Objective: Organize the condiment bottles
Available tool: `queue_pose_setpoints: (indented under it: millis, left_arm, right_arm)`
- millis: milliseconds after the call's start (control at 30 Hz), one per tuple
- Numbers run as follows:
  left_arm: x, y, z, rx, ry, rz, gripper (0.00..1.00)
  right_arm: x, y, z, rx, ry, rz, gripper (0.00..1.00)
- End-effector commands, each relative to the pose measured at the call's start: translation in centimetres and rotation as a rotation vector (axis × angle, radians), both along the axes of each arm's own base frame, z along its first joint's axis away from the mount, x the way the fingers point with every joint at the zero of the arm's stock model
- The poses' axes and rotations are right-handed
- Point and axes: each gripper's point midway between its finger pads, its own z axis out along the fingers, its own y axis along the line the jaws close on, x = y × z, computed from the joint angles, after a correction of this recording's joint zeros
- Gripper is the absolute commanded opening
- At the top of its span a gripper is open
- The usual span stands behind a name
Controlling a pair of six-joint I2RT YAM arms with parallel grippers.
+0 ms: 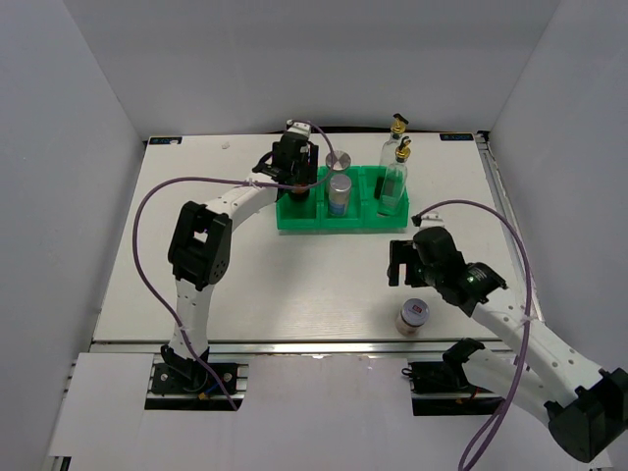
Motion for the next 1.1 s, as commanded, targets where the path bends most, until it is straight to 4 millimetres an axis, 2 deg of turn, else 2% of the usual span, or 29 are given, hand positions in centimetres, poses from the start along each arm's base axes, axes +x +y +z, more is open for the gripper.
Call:
queue_pose_setpoints:
  millis: [0,100,267,433,500,533,567,667,700,733,767,800,833,867,900,933,967,1000,1067]
  left_arm:
    - [1.7,-0.1,6.8,-0.059,-0.153,0.039,0.83]
    - [1.4,0.2,7.1,-0.058,-0.159,0.042,0.98]
    - [1.1,0.1,8.4,-0.064,-0.168,0.023,0.98]
    - [0.4,0.4,10.5,-0.066,-0.178,0.019,0.98]
    - [0.1,1.0,13.1,-0.071,-0.213,0.035,0.98]
    - [-0.3,1.4,13.5,-0.064,-0.206,0.044,0.98]
    - [-1.0,2.0,15.5,-0.071,-0.230,0.055,0.98]
    - [-2.9,4.8,16.6,-0.053,-0.238,0.162,0.98]
    - [-4.3,6.7,19.3,-0.063,-0.294,0.223,0.98]
    - [-5.4,7.9,17.4,-0.037,-0.278,0.255,0.98]
    - [-6.5,9.1,17.6,-0.043,-0.294,0.295,0.98]
    - [-8.3,10.7,20.3,-0.089,-0.365,0.343,0.98]
    - [-9.7,12.8,17.7,-0.041,-0.341,0.417,0.98]
    - [-10.7,13.8,17.5,-0.063,-0.350,0.460,0.98]
    - [-12.1,15.5,18.9,-0.104,-0.396,0.499,0.98]
    - [-12.7,16.5,18.1,-0.102,-0.395,0.533,0.98]
    - [-13.5,17.5,15.8,-0.101,-0.365,0.568,0.98]
    - [-13.9,19.0,15.2,-0.101,-0.358,0.609,0.98]
    - [-14.8,20.6,13.7,-0.111,-0.337,0.661,0.98]
  right_arm:
    - [-0.8,-0.5,0.7,-0.002,0.084,-0.080,0.89]
    - [-1.4,-0.6,0.6,0.001,0.121,-0.085,0.89]
    - [-2.7,-0.2,1.1,0.026,0.168,-0.056,0.89]
    - [-5.4,-0.1,0.1,0.007,0.327,-0.022,0.89]
    - [-6.4,-0.5,-0.6,-0.006,0.376,-0.032,0.89]
    - [-6.9,-0.6,-1.0,-0.008,0.400,-0.041,0.89]
    - [-7.0,-0.8,-1.2,-0.014,0.409,-0.053,0.90]
    - [-7.9,-1.4,-1.9,-0.039,0.462,-0.086,0.89]
    - [-8.1,-1.7,-2.0,-0.050,0.472,-0.100,0.90]
    - [-8.1,-2.2,-2.1,-0.071,0.470,-0.122,0.89]
    - [-8.4,-2.5,-2.3,-0.081,0.481,-0.135,0.89]
    - [-8.5,-2.6,-2.5,-0.081,0.484,-0.138,0.89]
    - [-8.7,-2.3,-2.5,-0.067,0.490,-0.128,0.89]
    - [-8.7,-2.0,-2.7,-0.055,0.494,-0.116,0.89]
    - [-8.8,-1.8,-2.9,-0.047,0.500,-0.110,0.89]
    - [-8.9,-1.7,-3.0,-0.042,0.508,-0.106,0.90]
    - [-9.0,-1.7,-3.2,-0.044,0.512,-0.103,0.89]
    - [-9.3,-1.7,-3.5,-0.050,0.528,-0.101,0.89]
    - [-9.5,-1.6,-3.7,-0.045,0.545,-0.093,0.86]
